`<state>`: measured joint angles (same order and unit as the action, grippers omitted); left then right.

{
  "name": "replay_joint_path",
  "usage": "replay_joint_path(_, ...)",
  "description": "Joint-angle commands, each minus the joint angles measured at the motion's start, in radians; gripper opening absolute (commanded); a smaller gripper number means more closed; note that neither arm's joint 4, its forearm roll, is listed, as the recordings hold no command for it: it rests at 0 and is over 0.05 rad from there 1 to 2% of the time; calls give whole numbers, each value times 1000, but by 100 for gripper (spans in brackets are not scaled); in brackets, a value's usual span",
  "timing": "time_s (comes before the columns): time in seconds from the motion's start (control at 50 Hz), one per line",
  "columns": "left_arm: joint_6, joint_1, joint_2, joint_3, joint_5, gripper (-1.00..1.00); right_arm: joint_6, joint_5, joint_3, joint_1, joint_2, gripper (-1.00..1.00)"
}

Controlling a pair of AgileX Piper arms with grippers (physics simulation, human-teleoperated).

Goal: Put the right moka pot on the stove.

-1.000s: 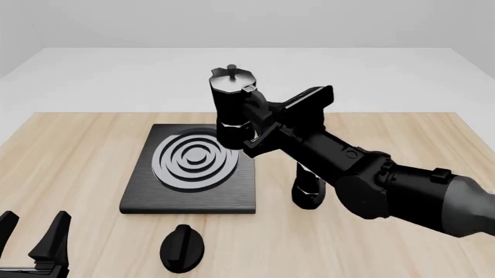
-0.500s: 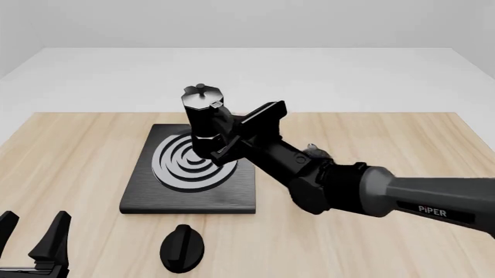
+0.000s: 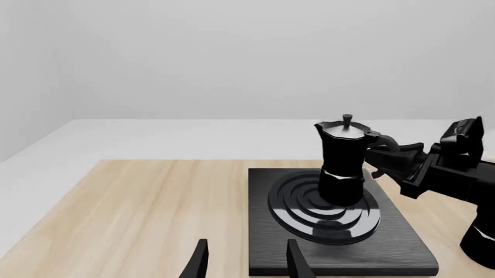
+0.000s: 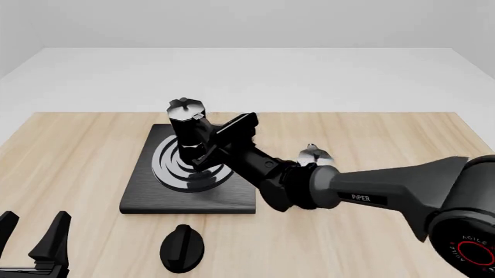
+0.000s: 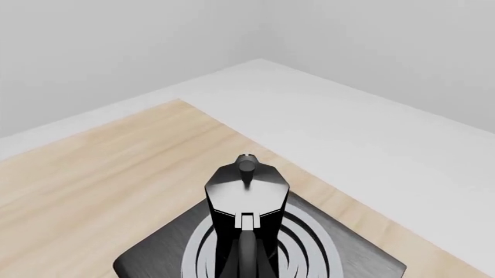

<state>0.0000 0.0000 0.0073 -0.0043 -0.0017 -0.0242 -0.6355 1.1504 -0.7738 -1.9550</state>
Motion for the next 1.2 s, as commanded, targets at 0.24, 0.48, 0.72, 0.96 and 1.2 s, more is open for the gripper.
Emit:
replay_joint_path(0.24, 0, 0, 0, 0, 0, 100, 2, -9, 172, 8, -139, -100)
replay_joint_path(0.48, 0, 0, 0, 0, 0, 100, 34, -20, 203, 23, -207, -100)
replay_joint_path(0.72, 0, 0, 0, 0, 0, 100, 51, -30, 163, 17, -195, -100)
replay_joint_path(0.96, 0, 0, 0, 0, 0, 100, 53, -18, 114, 13, -164, 100)
replay_joint_path(1.2, 0, 0, 0, 0, 0, 100, 45, -72, -40, -6, -28, 100)
